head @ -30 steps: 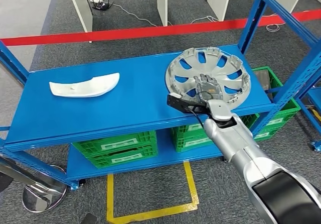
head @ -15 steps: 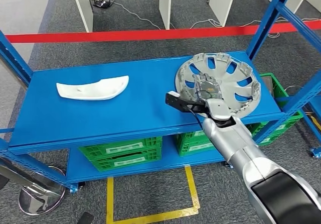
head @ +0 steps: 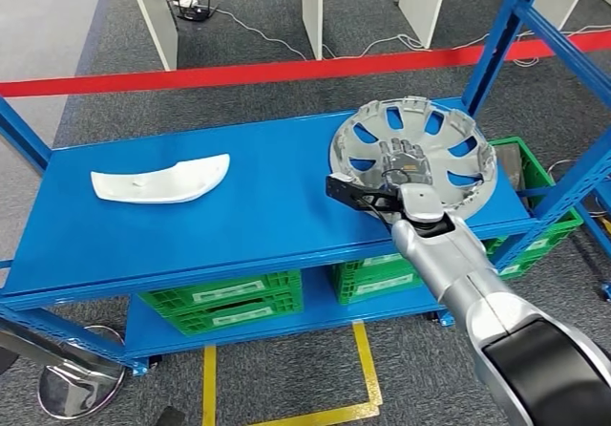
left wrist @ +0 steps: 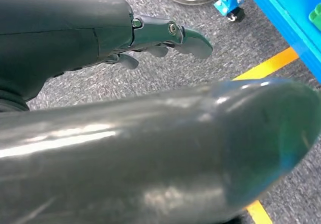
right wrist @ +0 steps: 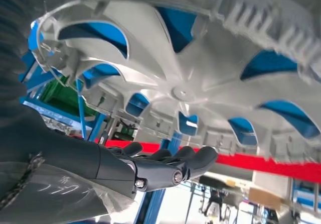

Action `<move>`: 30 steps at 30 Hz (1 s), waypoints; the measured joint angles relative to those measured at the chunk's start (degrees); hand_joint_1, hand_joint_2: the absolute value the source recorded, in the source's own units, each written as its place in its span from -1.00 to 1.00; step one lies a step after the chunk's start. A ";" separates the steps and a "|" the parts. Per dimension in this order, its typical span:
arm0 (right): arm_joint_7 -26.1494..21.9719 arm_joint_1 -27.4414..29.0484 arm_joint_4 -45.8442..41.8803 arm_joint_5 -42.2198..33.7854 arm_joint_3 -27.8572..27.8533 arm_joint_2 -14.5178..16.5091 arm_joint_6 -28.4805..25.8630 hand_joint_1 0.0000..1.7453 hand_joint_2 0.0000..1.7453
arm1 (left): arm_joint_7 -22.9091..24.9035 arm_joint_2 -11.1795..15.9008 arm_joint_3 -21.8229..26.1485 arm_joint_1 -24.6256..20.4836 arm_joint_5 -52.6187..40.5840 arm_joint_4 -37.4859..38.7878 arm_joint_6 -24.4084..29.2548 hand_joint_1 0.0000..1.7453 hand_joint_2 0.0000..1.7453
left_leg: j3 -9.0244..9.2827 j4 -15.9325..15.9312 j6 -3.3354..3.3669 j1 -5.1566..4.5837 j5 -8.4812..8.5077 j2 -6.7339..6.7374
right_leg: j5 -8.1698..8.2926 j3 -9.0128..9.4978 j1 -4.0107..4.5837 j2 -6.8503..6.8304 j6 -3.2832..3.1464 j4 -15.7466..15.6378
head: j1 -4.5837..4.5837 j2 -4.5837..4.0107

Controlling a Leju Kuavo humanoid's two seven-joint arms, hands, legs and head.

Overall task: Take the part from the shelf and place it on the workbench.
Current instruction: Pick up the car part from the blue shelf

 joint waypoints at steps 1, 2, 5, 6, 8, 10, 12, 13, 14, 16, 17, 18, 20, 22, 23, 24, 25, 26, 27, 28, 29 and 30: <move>0.10 -0.04 0.51 -0.02 -0.11 -0.03 0.23 -1.00 1.00 | 0.15 -0.02 0.00 0.07 0.00 0.01 -0.01 -1.00 -1.00 | -1.37 2.25 -0.07 0.06 -0.17 0.01 | -0.10 0.13 0.01 0.02 -0.02 0.01 | 0.01 0.00; 0.17 -0.05 0.99 -0.04 -0.24 -0.06 0.38 -1.00 1.00 | 0.28 -0.03 0.00 0.12 0.00 0.01 0.00 -1.00 -1.00 | -1.74 2.26 -0.07 0.09 0.88 0.01 | -0.22 0.32 0.00 0.06 -0.01 0.02 | -0.01 0.00; 0.23 -0.28 1.97 -0.04 -0.57 -0.10 0.47 -1.00 1.00 | 0.50 0.04 0.00 0.14 0.00 0.01 0.01 -1.00 -1.00 | 2.18 -8.09 0.43 0.03 7.71 0.02 | -0.73 1.04 0.10 0.19 0.35 0.04 | -0.01 0.00; 0.25 -0.44 2.22 -0.04 -0.64 -0.10 0.47 -1.00 1.00 | 0.51 0.05 0.00 0.11 0.00 0.01 0.02 -1.00 -1.00 | 3.53 -11.38 0.68 -0.05 8.81 0.02 | -0.84 1.08 0.20 0.25 0.57 0.09 | 0.01 0.00; 0.27 -0.72 2.68 -0.04 -0.73 -0.15 0.47 -1.00 1.00 | 0.55 0.04 0.00 0.07 0.00 0.01 0.02 -1.00 -1.00 | 4.42 -13.71 1.05 -0.25 8.68 0.02 | -0.85 0.85 0.33 0.31 1.10 0.06 | 0.08 0.00; 0.27 -0.90 3.01 -0.04 -0.81 -0.24 0.45 -1.00 1.00 | 0.58 0.01 0.01 0.13 0.00 0.01 0.03 -1.00 -1.00 | 4.55 -14.24 1.55 -0.18 8.71 0.03 | -0.94 0.65 0.23 0.33 1.72 0.01 | 0.09 0.00; 0.27 -1.15 3.25 -0.04 -0.99 -0.41 0.45 -1.00 1.00 | 0.58 0.00 0.01 0.09 0.01 0.01 0.08 -1.00 -1.00 | 4.86 -14.75 2.25 0.02 8.92 0.08 | -2.54 -0.61 0.17 0.30 2.24 2.41 | 0.21 0.00; 0.26 -1.24 3.36 -0.04 -1.08 -0.50 0.45 -1.00 1.00 | 0.58 0.01 0.02 0.01 0.01 0.01 0.10 -1.00 -1.00 | 4.98 -14.90 2.53 0.09 8.95 0.10 | -4.09 -2.12 0.14 0.27 2.41 5.41 | 0.26 0.00; 0.26 -1.27 3.49 -0.04 -1.13 -0.55 0.46 -1.00 1.00 | 0.58 0.02 0.02 -0.05 0.02 0.01 0.13 -1.00 -1.00 | 4.98 -14.91 2.71 0.07 8.91 0.10 | -5.84 -4.03 0.15 0.24 2.54 9.33 | 0.32 0.00; 0.26 -1.08 3.82 -0.04 -1.14 -0.66 0.48 -1.00 1.00 | 0.58 -0.02 0.02 -0.06 0.02 0.01 0.13 -1.00 -1.00 | 5.00 -14.85 2.87 0.03 8.82 0.08 | -7.83 -7.42 0.14 0.23 2.73 15.81 | 0.32 0.00; 0.27 -0.99 4.00 -0.04 -1.15 -0.73 0.48 -1.00 1.00 | 0.58 -0.05 0.02 -0.01 0.02 0.01 0.13 -1.00 -1.00 | 5.04 -14.81 2.87 0.02 8.77 0.04 | -7.33 -7.90 0.14 0.22 2.75 16.37 | 0.35 0.00; 0.27 -0.97 4.13 -0.04 -1.16 -0.79 0.48 -1.00 1.00 | 0.58 -0.07 0.02 0.04 0.02 0.01 0.12 -1.00 -1.00 | 5.13 -14.76 2.83 0.02 8.69 0.01 | -5.66 -7.14 0.14 0.21 2.70 14.41 | 0.36 0.00; 0.27 -1.15 4.25 -0.04 -1.21 -0.82 0.46 -1.00 1.00 | 0.58 -0.11 0.02 0.05 0.02 0.01 0.12 -1.00 -1.00 | 5.34 -14.59 2.51 -0.02 8.42 -0.03 | -1.68 -3.34 0.17 0.10 2.49 6.42 | 0.33 0.00; 0.26 -1.31 4.28 -0.04 -1.21 -0.82 0.45 -1.00 1.00 | 0.58 -0.13 0.02 -0.04 0.02 0.01 0.12 -1.00 -1.00 | 5.28 -14.29 2.00 -0.24 8.22 -0.02 | -0.14 -0.45 0.27 0.07 2.12 0.96 | 0.27 0.00; 0.23 -1.31 4.30 -0.06 -1.20 -0.82 0.45 -1.00 1.00 | 0.58 -0.13 0.02 -0.05 0.02 0.01 0.12 -1.00 -1.00 | 5.21 -14.26 1.75 -0.34 8.23 -0.01 | -0.40 -0.05 0.37 0.09 1.90 0.37 | 0.25 0.00; 0.22 -1.29 4.32 -0.07 -1.19 -0.82 0.46 -1.00 1.00 | 0.58 -0.15 0.02 -0.06 0.02 0.01 0.12 -1.00 -1.00 | 5.18 -14.24 1.53 -0.39 8.27 -0.01 | -0.34 0.05 0.41 0.13 1.62 0.24 | 0.25 0.00; 0.21 -1.27 4.33 -0.08 -1.20 -0.82 0.46 -1.00 1.00 | 0.58 -0.13 0.02 -0.03 0.02 0.01 0.12 -1.00 -1.00 | 5.18 -14.22 1.27 -0.35 8.17 -0.01 | -0.29 0.09 0.32 0.10 1.32 0.21 | 0.25 0.00; 0.20 -1.33 4.34 -0.09 -1.21 -0.82 0.45 -1.00 1.00 | 0.58 -0.10 0.02 -0.01 0.02 0.01 0.13 -1.00 -1.00 | 5.05 -13.77 0.99 -0.33 7.72 0.01 | -0.26 0.20 0.22 0.06 0.98 0.14 | 0.20 0.00; 0.21 -1.42 4.34 -0.08 -1.22 -0.82 0.45 -1.00 1.00 | 0.58 -0.08 0.02 -0.01 0.02 0.01 0.13 -1.00 -1.00 | 4.48 -12.33 0.67 -0.27 6.72 0.04 | -0.22 0.31 0.08 0.02 0.65 0.04 | 0.10 0.00; 0.21 -1.48 4.34 -0.07 -1.22 -0.82 0.45 -1.00 1.00 | 0.58 -0.03 0.02 -0.02 0.02 0.01 0.14 -1.00 -1.00 | 3.36 -9.69 0.34 -0.17 5.18 0.06 | -0.21 0.42 -0.03 -0.02 0.40 -0.05 | 0.02 0.00; 0.22 -1.50 4.36 -0.07 -1.22 -0.82 0.45 -1.00 1.00 | 0.58 -0.03 0.02 -0.01 0.02 0.01 0.14 -1.00 -1.00 | 1.70 -5.91 0.08 -0.09 3.31 0.09 | -0.26 0.45 -0.03 -0.04 0.24 -0.04 | -0.06 0.00; 0.22 -1.47 4.40 -0.07 -1.21 -0.82 0.45 -1.00 1.00 | 0.58 -0.04 0.02 0.02 0.02 0.01 0.14 -1.00 -1.00 | -0.20 -1.80 -0.10 0.00 1.60 0.09 | -0.30 0.47 -0.01 -0.04 0.16 -0.03 | -0.09 0.00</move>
